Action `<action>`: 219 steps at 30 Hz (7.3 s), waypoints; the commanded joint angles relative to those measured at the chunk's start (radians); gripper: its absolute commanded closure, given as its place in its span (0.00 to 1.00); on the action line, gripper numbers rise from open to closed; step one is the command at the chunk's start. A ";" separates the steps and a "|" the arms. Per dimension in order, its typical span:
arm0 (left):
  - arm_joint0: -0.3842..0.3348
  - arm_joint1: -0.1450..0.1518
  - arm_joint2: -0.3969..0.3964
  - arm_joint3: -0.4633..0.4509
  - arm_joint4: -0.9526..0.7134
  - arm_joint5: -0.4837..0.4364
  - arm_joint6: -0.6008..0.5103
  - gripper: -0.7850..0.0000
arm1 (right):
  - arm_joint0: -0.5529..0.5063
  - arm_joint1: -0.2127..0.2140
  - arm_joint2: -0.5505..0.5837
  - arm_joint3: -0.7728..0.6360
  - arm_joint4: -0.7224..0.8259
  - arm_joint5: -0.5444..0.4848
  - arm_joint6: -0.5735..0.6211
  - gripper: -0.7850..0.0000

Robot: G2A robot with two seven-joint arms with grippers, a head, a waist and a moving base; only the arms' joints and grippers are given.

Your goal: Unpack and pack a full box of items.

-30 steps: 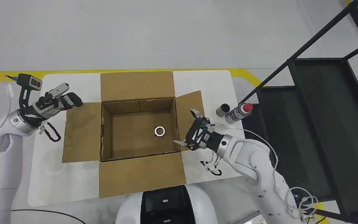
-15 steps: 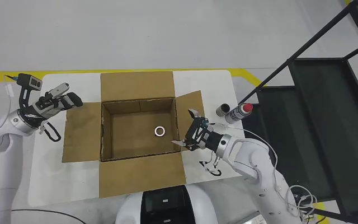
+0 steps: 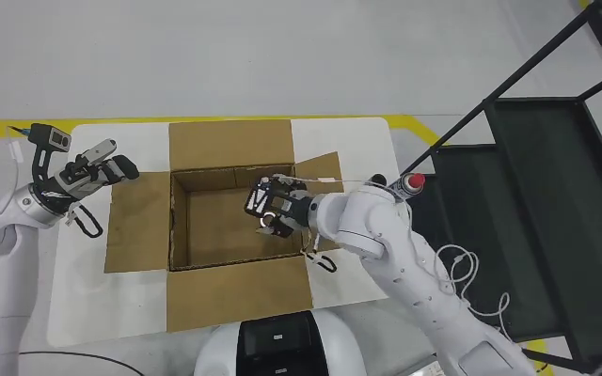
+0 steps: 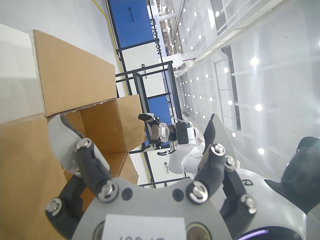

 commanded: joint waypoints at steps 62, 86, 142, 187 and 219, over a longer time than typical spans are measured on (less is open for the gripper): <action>0.000 0.000 0.000 0.000 0.000 0.000 0.000 0.00 | 0.302 -0.093 -0.275 0.423 0.117 0.059 0.133 0.00; 0.000 0.000 0.000 0.000 0.000 0.000 0.000 0.00 | 0.502 -0.238 -0.495 0.922 0.101 -0.046 -0.020 0.27; 0.000 0.000 0.000 0.000 0.000 0.000 0.000 0.00 | 0.498 -0.313 -0.431 0.881 0.036 -0.010 -0.051 1.00; 0.000 0.000 0.000 0.000 0.000 0.000 0.000 0.00 | 0.369 -0.223 -0.266 0.581 0.022 0.003 0.058 1.00; 0.000 0.000 0.000 0.000 0.000 0.000 0.000 0.00 | -0.283 0.007 0.289 -0.220 0.065 -0.202 0.031 1.00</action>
